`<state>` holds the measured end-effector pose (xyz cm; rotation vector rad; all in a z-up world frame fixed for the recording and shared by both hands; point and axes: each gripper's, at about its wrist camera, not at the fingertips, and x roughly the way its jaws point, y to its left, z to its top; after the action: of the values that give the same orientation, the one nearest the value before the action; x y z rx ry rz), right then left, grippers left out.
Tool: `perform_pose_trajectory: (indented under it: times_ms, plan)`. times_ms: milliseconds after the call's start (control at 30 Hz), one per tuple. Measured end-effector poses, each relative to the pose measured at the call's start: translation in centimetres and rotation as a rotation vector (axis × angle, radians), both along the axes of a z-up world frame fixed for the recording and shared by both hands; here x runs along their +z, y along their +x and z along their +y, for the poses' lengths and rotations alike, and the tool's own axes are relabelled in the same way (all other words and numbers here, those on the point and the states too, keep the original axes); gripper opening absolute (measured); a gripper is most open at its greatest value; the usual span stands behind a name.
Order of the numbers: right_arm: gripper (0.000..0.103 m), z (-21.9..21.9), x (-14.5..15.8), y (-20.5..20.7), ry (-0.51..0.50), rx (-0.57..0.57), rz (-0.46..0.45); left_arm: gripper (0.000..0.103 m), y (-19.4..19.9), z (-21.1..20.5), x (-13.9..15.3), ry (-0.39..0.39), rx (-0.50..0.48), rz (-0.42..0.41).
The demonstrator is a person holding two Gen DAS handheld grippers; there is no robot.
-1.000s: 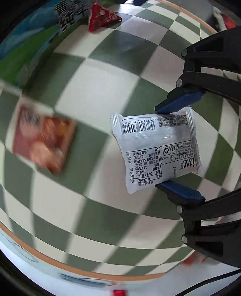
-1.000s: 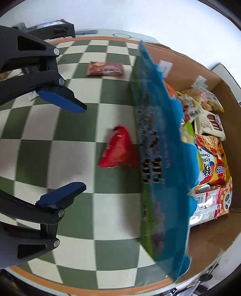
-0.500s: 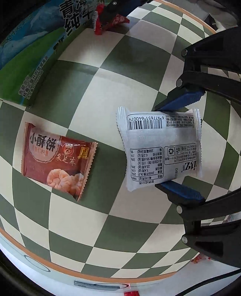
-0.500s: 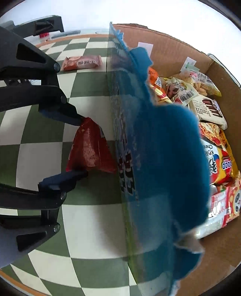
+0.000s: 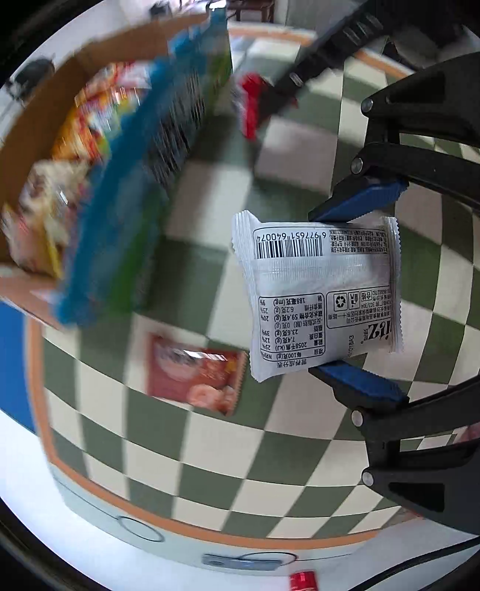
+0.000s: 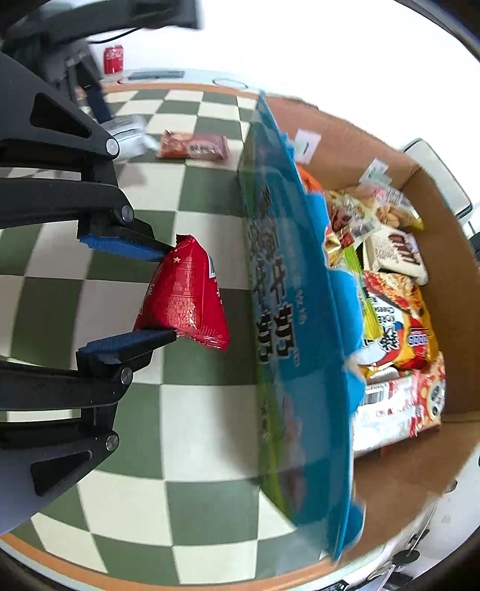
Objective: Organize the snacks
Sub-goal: 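Carry the white pack and red pouch into the box and open both tools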
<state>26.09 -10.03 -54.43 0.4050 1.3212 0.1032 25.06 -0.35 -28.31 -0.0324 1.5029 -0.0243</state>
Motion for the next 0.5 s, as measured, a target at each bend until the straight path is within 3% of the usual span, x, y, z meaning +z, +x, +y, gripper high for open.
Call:
perform_pose_trajectory:
  times_ms: [200, 333, 400, 500]
  plan:
    - [0.039, -2.2, 4.5, -3.4, 0.079, -0.042, -0.058, 0.071, 1.3, -3.3, 7.2, -0.091, -0.091, -0.096]
    - [0.039, -4.2, 8.5, -4.1, 0.118, -0.078, -0.127, 0.071, 5.0, -6.2, 11.4, -0.131, -0.162, -0.144]
    - [0.039, -5.5, 10.5, -3.6, 0.125, -0.096, -0.161, 0.071, 7.7, -7.3, 12.2, -0.167, -0.186, -0.129]
    - [0.039, -7.2, 12.4, -1.6, 0.111, -0.121, -0.199, 0.071, 12.1, -9.0, 12.2, -0.150, -0.233, -0.123]
